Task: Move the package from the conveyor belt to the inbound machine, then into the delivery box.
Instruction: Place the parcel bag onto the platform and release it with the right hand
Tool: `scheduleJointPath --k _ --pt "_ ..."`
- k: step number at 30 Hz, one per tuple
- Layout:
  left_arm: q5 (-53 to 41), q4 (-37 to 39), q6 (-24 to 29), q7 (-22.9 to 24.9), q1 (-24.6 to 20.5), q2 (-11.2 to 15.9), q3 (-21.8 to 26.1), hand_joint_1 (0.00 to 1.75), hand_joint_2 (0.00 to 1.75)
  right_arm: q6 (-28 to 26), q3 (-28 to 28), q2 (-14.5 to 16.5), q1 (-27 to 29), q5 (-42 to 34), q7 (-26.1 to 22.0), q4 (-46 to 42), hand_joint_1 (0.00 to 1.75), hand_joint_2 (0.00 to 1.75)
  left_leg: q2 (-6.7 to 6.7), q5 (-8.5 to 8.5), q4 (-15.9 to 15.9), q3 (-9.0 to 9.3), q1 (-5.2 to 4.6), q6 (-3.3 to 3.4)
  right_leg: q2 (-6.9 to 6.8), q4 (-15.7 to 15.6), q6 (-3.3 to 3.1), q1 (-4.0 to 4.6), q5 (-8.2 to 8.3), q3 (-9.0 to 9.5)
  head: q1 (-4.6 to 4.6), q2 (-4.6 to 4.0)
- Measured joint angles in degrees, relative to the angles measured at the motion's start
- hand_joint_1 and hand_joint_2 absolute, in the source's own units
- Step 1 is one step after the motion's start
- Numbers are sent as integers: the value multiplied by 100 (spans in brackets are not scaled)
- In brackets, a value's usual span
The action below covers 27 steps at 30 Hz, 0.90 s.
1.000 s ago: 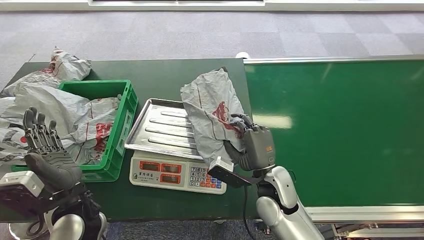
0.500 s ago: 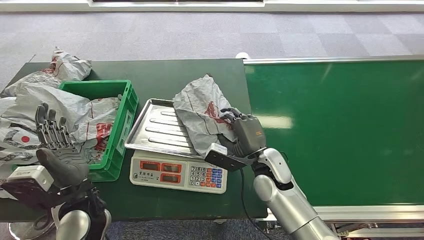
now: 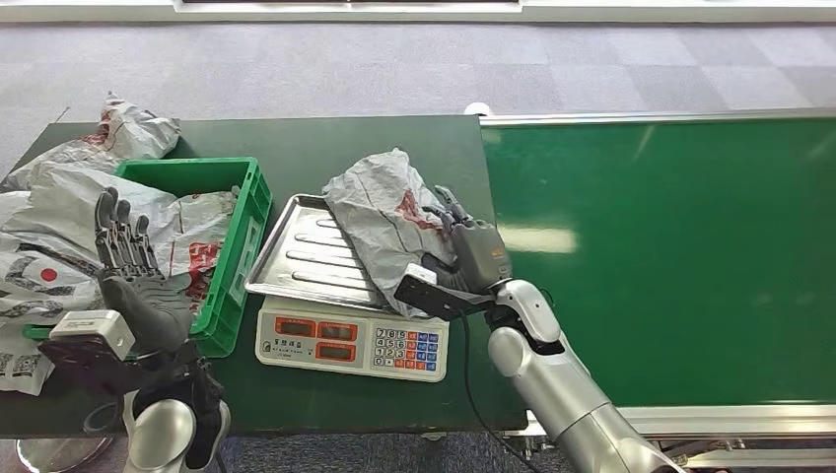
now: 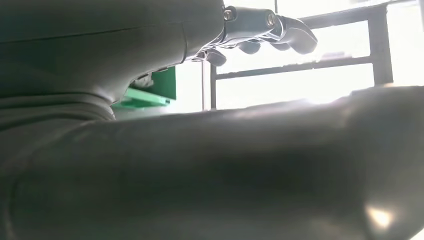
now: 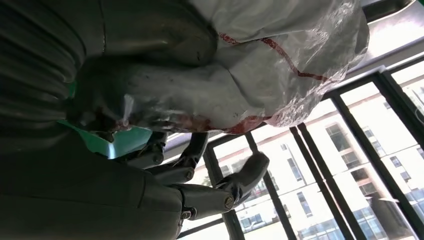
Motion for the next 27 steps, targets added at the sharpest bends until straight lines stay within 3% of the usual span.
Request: scheduleJointPath --k 6,10,17,27 --pt "-183 -1 216 -17 -2 -7 -2 0 0 -54 -45 -1 300 -413 -19 -546 0 175 0 0 0 0 0 0 0 0 0 0 0 -2 0 0" --pt "-191 -1 203 -17 -7 -10 -4 0 0 -70 -81 -2 560 -651 -41 -1072 0 0 1 -1 0 -1 0 0 1 0 0 0 -1 -6 0 0" --pt "-186 -10 100 -15 -9 -74 -4 0 0 -182 -142 -8 1097 -925 -120 -1952 0 0 3 -1 0 -3 0 0 2 0 0 0 -1 -6 0 0" --pt "-189 -21 95 -15 -9 -107 -4 0 0 -188 -199 -14 1270 -944 -129 -2280 0 0 3 0 0 -2 0 -1 2 0 0 0 0 -4 0 0"
